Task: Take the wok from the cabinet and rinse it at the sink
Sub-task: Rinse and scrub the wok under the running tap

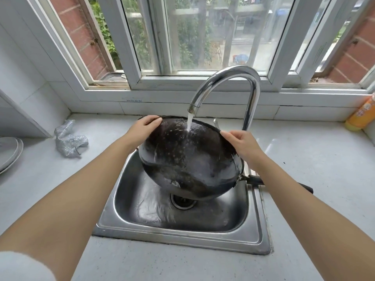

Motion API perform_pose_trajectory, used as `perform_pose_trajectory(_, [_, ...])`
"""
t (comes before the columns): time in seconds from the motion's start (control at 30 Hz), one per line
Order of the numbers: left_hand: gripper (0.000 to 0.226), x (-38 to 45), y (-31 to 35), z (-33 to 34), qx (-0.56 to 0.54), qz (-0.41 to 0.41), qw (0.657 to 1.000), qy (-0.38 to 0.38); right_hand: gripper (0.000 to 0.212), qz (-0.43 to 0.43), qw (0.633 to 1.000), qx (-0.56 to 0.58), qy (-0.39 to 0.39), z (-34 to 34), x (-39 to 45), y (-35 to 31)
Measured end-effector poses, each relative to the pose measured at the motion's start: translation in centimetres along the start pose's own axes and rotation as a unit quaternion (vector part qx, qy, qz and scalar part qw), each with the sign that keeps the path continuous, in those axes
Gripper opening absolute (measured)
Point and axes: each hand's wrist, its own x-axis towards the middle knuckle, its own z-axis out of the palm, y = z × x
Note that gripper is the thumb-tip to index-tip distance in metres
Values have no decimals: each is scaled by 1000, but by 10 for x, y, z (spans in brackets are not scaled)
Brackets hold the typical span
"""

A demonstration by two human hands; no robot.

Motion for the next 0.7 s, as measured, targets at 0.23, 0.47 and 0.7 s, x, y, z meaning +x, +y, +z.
perform_pose_trajectory(0.23, [36, 9, -2, 1, 11, -2, 1000, -4, 34, 2, 1000, -5, 9, -1, 5, 0])
perform_pose_trajectory(0.47, [40, 17, -4, -2, 0, -14, 999, -31, 36, 17, 1000, -16, 16, -3, 8, -1])
perform_pose_trajectory(0.7, [40, 25, -18, -2, -25, -40, 999, 8, 41, 29, 999, -26, 24, -2, 13, -3])
